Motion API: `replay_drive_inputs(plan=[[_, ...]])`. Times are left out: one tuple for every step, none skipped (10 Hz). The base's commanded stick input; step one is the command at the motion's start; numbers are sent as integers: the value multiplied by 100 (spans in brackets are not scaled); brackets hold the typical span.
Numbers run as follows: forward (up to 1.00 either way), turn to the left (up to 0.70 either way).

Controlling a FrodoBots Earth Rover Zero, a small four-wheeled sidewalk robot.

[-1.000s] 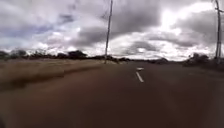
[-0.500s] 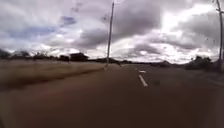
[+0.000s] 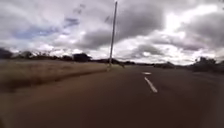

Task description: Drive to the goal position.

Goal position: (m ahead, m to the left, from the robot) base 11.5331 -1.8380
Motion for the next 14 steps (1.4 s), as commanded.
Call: replay_drive_inputs(plan=[[100,-1],[100,-8],[100,-15],[100,-22],[100,-29],[100,-36],[100,-36],[100,-36],[100,-36],[100,-36],[100,-36],[100,-36],[100,-36],[100,-36]])
